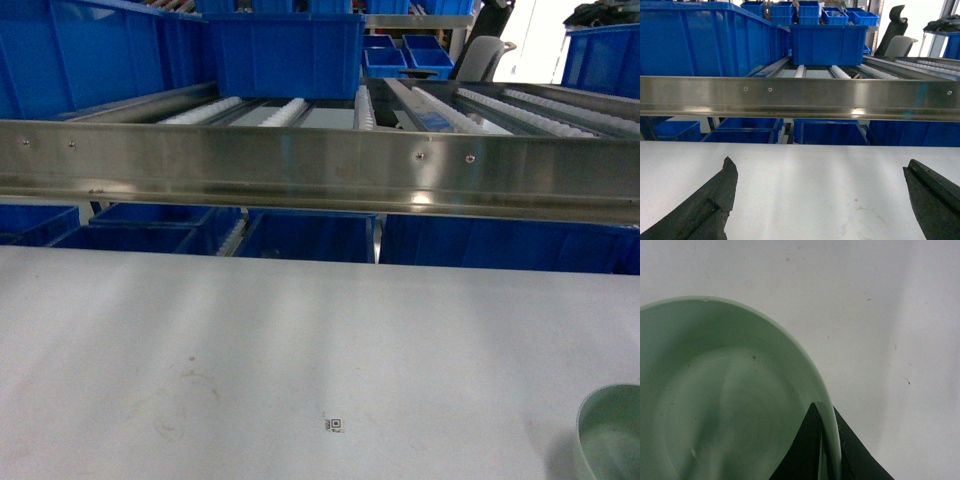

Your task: Place green bowl on second shelf with right arm

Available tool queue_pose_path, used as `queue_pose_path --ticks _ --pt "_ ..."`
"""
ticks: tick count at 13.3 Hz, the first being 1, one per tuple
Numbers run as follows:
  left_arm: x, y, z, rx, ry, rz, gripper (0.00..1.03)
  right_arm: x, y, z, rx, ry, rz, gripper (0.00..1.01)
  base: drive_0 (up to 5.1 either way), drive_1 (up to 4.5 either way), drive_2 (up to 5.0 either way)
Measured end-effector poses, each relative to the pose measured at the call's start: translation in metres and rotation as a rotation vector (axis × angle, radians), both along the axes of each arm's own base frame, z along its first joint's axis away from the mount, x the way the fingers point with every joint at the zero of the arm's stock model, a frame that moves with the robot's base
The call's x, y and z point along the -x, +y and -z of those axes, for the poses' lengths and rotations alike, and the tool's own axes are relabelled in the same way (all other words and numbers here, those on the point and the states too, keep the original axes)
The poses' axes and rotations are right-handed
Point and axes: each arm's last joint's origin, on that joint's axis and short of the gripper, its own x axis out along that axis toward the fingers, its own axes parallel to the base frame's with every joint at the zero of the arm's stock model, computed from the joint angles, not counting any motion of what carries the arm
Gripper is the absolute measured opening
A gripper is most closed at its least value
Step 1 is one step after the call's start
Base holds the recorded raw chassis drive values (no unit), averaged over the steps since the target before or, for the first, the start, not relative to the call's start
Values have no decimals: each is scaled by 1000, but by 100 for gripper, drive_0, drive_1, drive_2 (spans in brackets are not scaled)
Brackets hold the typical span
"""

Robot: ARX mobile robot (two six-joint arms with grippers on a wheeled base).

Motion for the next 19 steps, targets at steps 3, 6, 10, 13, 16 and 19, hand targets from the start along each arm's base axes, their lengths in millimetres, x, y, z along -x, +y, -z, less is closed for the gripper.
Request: queue_pose_path --ticks 3,6,10,13,16,19 --pt "0 0 0 0 0 0 98 18 4 -7 -11 -37 15 2 0 0 0" --pt "0 0 0 0 0 0 98 26 8 -48 -62 -208 22 2 0 0 0" --pt "0 0 0 0 0 0 98 61 12 -111 -131 -430 63 2 0 0 0" --pt "0 0 0 0 0 0 98 110 24 -132 -167 -530 80 2 0 0 0" --pt "0 0 0 0 0 0 98 145 38 -133 -208 -591 70 2 0 0 0" --pt "0 0 0 0 0 0 98 154 45 -127 -209 -612 108 2 0 0 0"
